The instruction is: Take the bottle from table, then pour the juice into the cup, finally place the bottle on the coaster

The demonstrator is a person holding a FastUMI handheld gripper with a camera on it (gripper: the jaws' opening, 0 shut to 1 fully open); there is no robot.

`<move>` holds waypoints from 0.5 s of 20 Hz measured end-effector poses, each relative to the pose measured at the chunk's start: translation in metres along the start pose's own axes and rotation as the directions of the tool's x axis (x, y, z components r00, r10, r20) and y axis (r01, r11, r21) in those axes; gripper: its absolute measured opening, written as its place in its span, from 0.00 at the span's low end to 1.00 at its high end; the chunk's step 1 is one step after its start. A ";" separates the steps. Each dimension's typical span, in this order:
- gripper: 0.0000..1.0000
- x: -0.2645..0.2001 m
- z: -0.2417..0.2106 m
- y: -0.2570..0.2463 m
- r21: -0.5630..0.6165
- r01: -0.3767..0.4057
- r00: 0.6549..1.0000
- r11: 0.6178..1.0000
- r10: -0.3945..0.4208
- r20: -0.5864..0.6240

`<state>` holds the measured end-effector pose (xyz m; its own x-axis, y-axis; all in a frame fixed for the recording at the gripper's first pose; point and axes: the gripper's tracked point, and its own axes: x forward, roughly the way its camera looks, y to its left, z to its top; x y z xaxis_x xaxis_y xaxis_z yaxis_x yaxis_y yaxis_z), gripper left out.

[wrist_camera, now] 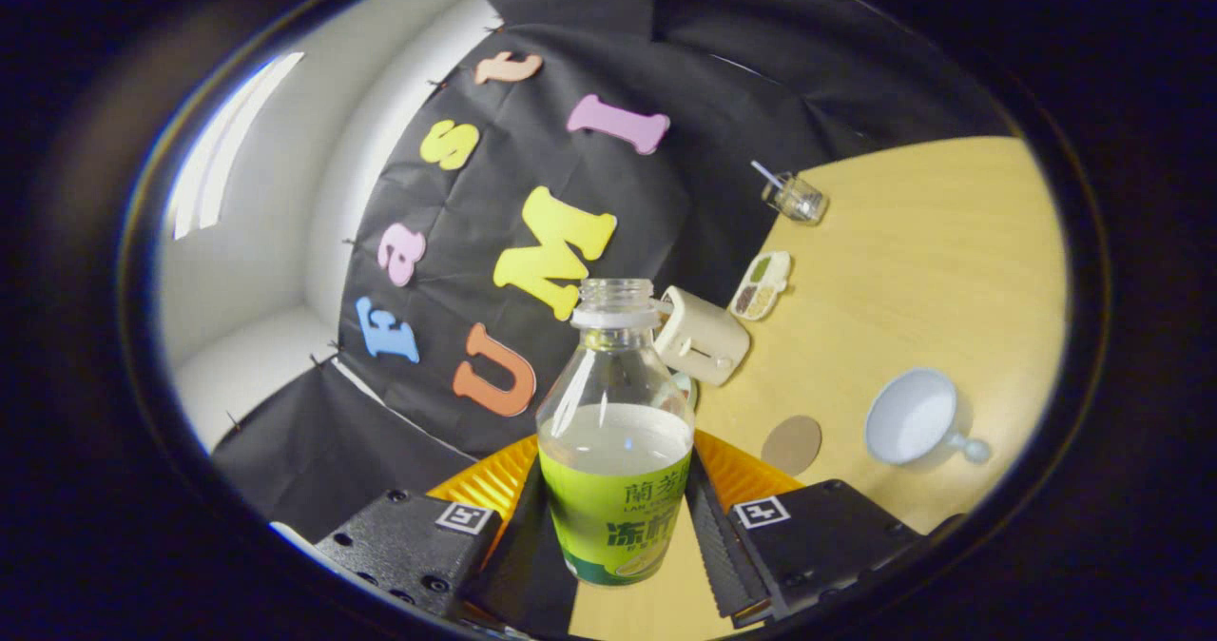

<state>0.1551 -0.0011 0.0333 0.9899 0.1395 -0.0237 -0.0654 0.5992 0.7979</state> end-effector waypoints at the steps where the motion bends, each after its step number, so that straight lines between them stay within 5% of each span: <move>1: 0.77 0.005 0.004 -0.003 -0.093 0.024 1.000 0.995 -0.024 0.004; 5: 0.77 0.028 0.014 0.002 -0.315 0.059 0.997 0.947 -0.042 0.059; 10: 0.78 0.057 0.004 0.005 -0.600 0.133 0.985 0.789 -0.041 0.165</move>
<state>0.2113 0.0060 0.0383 0.9989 -0.0172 0.0435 0.0051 0.9643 0.2646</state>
